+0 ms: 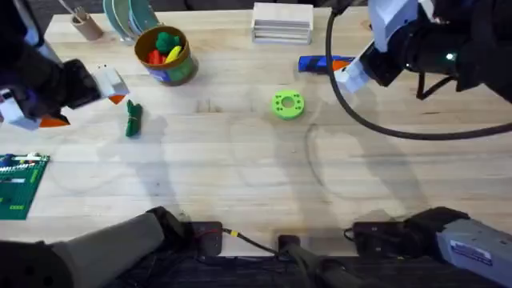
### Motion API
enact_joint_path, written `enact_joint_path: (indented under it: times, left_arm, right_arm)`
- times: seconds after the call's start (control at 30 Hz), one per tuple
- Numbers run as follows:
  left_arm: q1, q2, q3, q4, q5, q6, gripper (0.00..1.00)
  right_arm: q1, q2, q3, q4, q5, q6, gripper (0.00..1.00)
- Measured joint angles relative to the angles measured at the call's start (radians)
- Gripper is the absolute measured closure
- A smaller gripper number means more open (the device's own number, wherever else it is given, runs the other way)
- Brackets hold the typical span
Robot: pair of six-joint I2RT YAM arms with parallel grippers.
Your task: Pick up the gripper from the table and insert it into the empty holder that is missing its gripper. Then pick up a screw, insert it into the mounting hole, and use the screwdriver to tighten it. Finally, clean up the table by picking up the vegetable and placing it into the bucket.
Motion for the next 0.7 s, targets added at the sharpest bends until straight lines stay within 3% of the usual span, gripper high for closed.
enact_joint_path:
  times: [0.13, 0.3, 0.53, 0.7]
  left_arm:
    - [0.052, 0.001, -0.105, 0.172, 0.049, 0.074, 0.008]
    - [0.056, 0.001, -0.213, 0.369, 0.121, 0.188, 0.008]
    - [0.060, 0.029, -0.245, 0.418, 0.234, 0.355, 0.008]
    - [0.075, 0.123, -0.246, 0.438, 0.274, 0.409, 0.008]
  right_arm:
    - [0.000, 0.000, 0.000, 0.001, 0.000, 0.000, 0.010]
    - [0.000, 0.000, 0.000, 0.002, 0.000, 0.000, 0.010]
    - [0.000, 0.000, 0.000, -0.001, 0.000, 0.000, 0.010]
    - [0.000, 0.000, 0.000, -0.040, 0.000, 0.000, 0.010]
